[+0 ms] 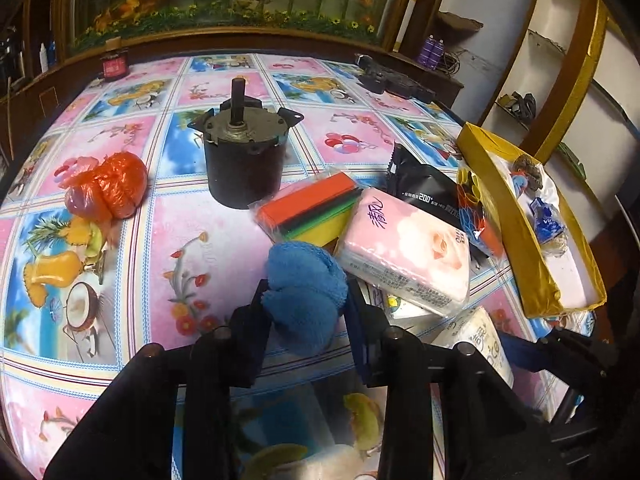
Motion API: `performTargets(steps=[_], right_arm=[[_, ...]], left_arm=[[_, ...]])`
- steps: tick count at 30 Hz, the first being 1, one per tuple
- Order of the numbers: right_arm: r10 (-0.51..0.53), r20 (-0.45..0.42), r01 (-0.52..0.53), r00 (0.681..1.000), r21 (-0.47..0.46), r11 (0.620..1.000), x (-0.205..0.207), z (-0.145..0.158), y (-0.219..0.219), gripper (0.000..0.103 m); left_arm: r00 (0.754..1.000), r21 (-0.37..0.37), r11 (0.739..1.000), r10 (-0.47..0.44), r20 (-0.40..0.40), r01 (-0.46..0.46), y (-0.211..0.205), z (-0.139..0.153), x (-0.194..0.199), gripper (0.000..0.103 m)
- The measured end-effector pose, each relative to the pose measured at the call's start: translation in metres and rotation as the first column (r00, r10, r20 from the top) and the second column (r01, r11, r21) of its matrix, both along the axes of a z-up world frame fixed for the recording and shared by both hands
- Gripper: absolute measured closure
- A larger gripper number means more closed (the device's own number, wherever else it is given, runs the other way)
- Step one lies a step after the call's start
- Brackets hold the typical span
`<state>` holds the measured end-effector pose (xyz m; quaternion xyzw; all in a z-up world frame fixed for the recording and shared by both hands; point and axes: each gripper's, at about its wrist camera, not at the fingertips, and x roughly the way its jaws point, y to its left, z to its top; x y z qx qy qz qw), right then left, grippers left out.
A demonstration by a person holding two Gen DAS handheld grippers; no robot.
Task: Organize soft objects
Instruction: 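Grasp the white Face tissue pack with the right tool while the left grasps the blue knit ball, then lift and hold the tissue pack and knit ball above the table with both tools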
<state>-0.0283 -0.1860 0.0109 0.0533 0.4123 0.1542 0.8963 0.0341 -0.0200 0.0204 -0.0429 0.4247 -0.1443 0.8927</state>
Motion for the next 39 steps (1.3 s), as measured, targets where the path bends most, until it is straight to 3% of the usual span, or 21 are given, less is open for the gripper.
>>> performTargets(steps=[5,10,19,39], right_arm=[[-0.001,0.001,0.001,1.0,0.01,1.0,0.001,0.0,-0.001,0.058],[0.007,-0.005,-0.007,1.0,0.04,0.999,0.006,-0.001,-0.004,0.058],[-0.006,0.015,0.006,1.0,0.029,1.0,0.007,-0.001,-0.003,0.058],[-0.044,0.007,0.044,0.999,0.011,0.999,0.006,-0.002,-0.007,0.058]], left_arm=[[1.0,-0.038,0.999,0.004,0.017,-0.003,0.006,0.003,-0.004,0.071],[0.999,-0.019,0.999,0.027,0.041,-0.027,0.006,0.005,-0.004,0.071],[0.975,-0.006,0.996,0.091,0.201,-0.092,0.013,0.029,-0.018,0.071],[0.975,-0.043,0.997,0.066,0.212,-0.058,0.011,0.035,-0.022,0.071]])
